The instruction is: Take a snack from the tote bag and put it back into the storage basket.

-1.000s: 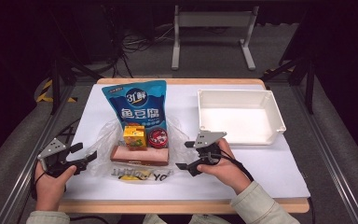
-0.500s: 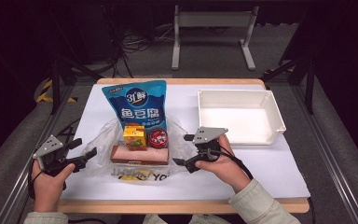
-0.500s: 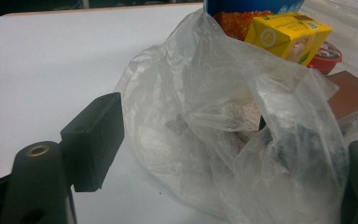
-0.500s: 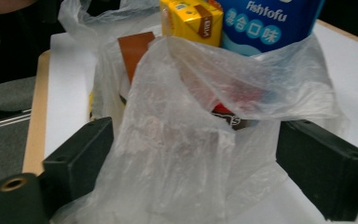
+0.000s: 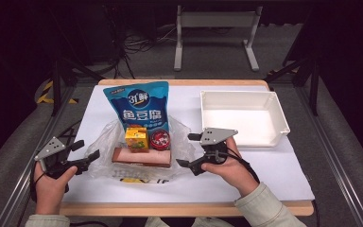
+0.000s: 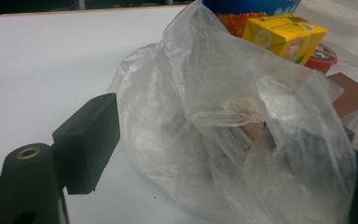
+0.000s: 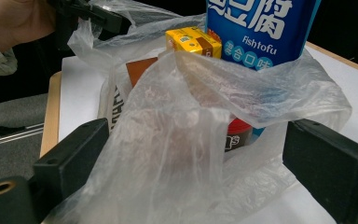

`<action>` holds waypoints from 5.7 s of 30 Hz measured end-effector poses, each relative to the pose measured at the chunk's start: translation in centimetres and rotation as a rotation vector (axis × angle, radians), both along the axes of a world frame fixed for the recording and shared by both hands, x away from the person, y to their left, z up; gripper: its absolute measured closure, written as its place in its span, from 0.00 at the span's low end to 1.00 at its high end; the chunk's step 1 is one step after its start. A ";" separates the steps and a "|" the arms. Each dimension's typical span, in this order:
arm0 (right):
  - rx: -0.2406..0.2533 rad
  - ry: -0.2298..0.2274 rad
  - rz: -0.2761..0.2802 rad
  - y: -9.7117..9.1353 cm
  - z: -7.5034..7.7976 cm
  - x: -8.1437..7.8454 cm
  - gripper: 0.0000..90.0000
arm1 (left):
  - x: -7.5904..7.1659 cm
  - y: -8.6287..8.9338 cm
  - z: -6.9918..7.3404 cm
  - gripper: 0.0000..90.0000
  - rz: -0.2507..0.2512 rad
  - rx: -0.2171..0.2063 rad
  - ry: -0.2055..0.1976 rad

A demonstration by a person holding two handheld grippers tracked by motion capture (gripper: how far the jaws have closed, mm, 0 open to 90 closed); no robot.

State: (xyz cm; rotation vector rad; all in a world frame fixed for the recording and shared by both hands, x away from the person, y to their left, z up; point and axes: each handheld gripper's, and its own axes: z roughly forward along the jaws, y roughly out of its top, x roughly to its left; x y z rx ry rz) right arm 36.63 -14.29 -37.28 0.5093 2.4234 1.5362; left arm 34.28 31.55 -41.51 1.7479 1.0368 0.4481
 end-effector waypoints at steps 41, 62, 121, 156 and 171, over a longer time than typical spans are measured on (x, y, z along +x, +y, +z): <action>0.136 -0.045 -0.150 1.7 -1.4 0.9 0.05 | -2.1 0.9 3.5 0.08 0.017 -0.079 -0.150; 0.106 -0.024 -0.158 1.6 -2.4 1.3 0.06 | -5.7 -6.6 7.6 0.17 -0.215 0.004 -0.201; 0.192 -0.031 -0.154 -0.9 0.7 0.1 0.18 | -1.5 -17.4 -4.0 0.99 -0.608 0.161 0.155; -0.086 0.127 0.032 3.0 -6.7 1.6 0.28 | -2.2 -13.0 -2.0 0.81 -0.533 0.026 0.081; -0.220 0.171 0.041 3.4 -8.0 1.3 0.17 | -2.0 -8.0 -0.3 0.68 -0.360 -0.077 0.011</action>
